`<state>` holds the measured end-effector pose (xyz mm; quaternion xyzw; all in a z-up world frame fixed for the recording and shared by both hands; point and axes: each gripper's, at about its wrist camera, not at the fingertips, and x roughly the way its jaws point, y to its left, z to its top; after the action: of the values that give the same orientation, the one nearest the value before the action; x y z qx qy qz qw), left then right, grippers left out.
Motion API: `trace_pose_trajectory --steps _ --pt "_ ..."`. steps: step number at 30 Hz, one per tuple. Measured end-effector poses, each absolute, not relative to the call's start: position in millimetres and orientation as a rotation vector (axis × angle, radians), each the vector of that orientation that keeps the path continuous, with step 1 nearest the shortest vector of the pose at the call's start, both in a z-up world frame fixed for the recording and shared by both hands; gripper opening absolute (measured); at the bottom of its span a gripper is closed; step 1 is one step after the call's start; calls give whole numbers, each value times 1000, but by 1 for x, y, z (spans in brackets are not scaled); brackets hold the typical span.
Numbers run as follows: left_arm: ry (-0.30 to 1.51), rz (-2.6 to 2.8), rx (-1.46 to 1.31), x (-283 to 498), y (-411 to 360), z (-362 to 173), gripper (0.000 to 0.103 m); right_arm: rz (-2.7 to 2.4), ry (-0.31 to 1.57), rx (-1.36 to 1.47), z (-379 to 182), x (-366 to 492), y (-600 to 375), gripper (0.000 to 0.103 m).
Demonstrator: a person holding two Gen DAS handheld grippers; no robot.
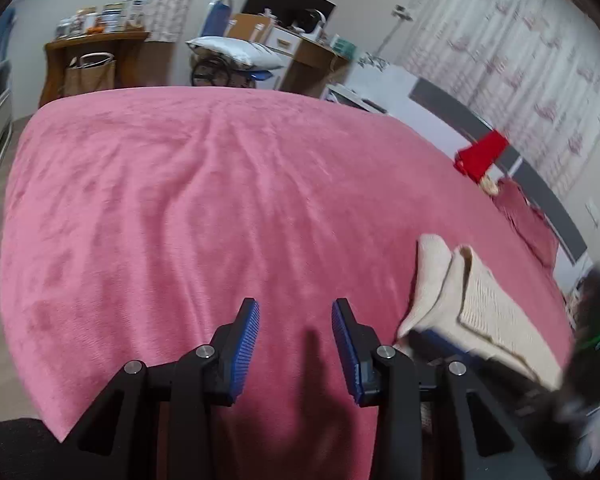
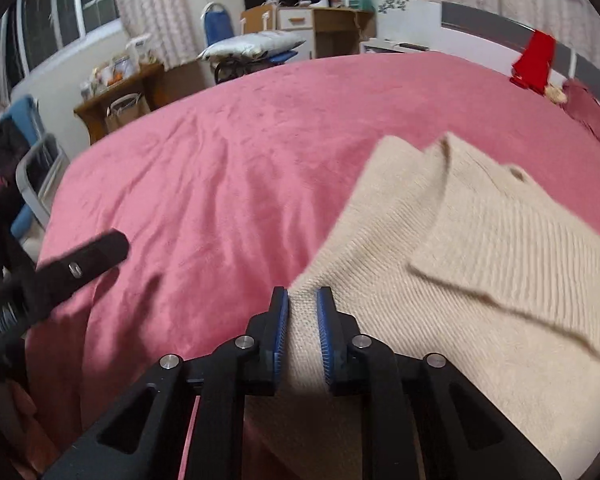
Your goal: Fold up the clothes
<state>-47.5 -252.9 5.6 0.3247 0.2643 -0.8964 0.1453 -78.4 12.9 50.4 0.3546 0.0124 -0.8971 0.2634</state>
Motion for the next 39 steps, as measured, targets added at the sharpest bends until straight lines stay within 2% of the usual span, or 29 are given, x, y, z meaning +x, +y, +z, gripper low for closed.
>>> trace_pose_trajectory --steps 7,10,13,16,19,23,30,33,34,36,39 --pt "778 -2726 982 -51 -223 20 38 -2534 -55 886 66 -73 36 20" --pt "705 -2846 985 -72 -196 31 38 -2597 -111 866 73 -69 57 24" --pt "537 -3016 984 -108 -150 48 38 -2741 -201 958 72 -77 120 24" --pt "243 -3099 1035 -150 -102 55 38 -2820 -322 1049 64 -87 177 24" --pt "59 -3070 1172 -185 -69 45 38 -2894 -359 1112 56 -99 218 25" --pt "-26 -2942 1409 -209 -50 15 40 -2876 -375 1208 36 -114 235 28" --pt "-142 -2942 1354 -201 -43 11 40 -2901 -291 1165 30 -108 253 30" --pt "-118 -2932 1387 -202 -46 11 41 -3015 -338 1098 37 -89 274 33" --pt "-129 -2929 1391 -203 -45 12 41 -3039 -368 1134 34 -89 284 38" --pt "-139 -2924 1400 -203 -43 13 41 -3025 -407 1273 21 -96 306 38" --pt "-130 -2918 1412 -202 -42 14 41 -3049 -401 1263 19 -96 321 37"
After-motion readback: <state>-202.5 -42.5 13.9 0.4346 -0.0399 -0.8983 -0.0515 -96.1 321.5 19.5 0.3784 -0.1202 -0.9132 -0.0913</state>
